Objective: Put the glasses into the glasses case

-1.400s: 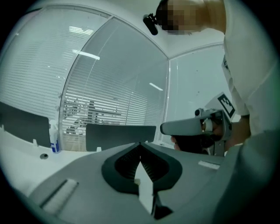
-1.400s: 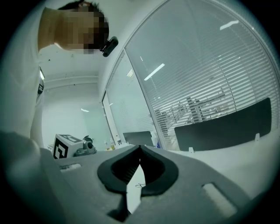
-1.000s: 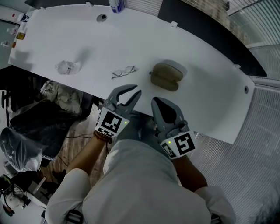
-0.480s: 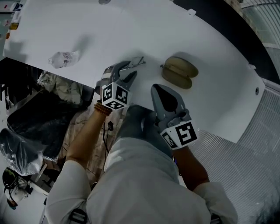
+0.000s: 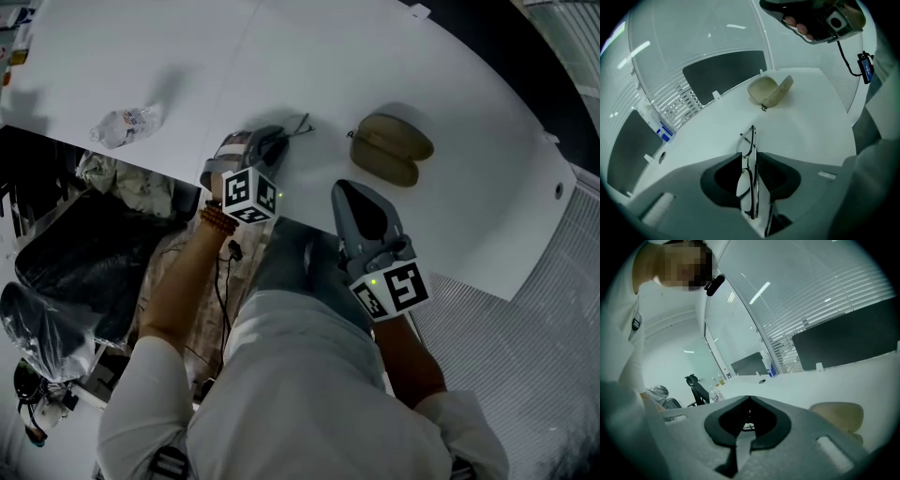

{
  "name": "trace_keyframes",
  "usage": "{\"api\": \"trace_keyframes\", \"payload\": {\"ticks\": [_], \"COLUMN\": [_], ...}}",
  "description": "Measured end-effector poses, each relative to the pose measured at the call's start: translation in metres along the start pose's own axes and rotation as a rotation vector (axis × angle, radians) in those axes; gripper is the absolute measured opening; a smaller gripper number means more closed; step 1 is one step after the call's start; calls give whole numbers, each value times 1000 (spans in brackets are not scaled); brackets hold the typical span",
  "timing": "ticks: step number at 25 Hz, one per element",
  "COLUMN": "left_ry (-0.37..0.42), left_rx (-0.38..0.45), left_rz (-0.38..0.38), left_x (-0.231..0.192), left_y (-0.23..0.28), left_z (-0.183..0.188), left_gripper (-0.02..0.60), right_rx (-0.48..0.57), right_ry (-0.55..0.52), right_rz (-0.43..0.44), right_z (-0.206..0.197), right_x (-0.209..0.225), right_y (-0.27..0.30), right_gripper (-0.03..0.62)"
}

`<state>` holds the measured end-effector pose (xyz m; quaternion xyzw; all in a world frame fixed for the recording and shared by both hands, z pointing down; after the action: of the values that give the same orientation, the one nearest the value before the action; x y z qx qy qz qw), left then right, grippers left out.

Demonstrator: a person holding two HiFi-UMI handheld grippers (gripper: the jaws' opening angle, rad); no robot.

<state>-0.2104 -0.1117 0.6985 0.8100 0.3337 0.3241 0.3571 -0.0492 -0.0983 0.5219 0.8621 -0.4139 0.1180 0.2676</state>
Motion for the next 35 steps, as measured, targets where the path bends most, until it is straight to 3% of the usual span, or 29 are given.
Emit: {"api": "trace_keyframes", "payload": {"ticks": [3, 4, 5, 16, 28, 35], "left_ry": [16, 22, 29, 45, 71, 139], "left_rx": [-2, 0, 1, 11, 140, 170], "left_rz": [14, 20, 25, 51, 110, 144], "left_x": [0, 0, -1, -4, 17, 23], "left_y": [-3, -5, -5, -18, -133, -158], "left_z": [1, 2, 2, 15, 97, 122], "left_gripper": [88, 34, 29, 18, 18, 18], "right_rx": [4, 7, 10, 43, 146, 184], "right_ry": [1, 0, -1, -23, -81, -80], "right_rz": [-3, -4, -5, -21, -43, -51], "right_z": [1, 2, 3, 15, 61, 59], "right_x": [0, 0, 0, -5, -34, -45], "right_y": [-3, -5, -6, -27, -99, -125], "right_gripper": [2, 2, 2, 2, 2, 2]}}
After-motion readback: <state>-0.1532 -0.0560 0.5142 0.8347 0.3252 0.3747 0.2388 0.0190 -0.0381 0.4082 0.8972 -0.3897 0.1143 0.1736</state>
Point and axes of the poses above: the fingertips, and each gripper's own axes: y forward along the fingers, x to its right, z out of its top, the point moved 7 cm from there along -y, backward along the fingers, and after that the axes turned 2 degrees about -x, right-handed, at the moved point
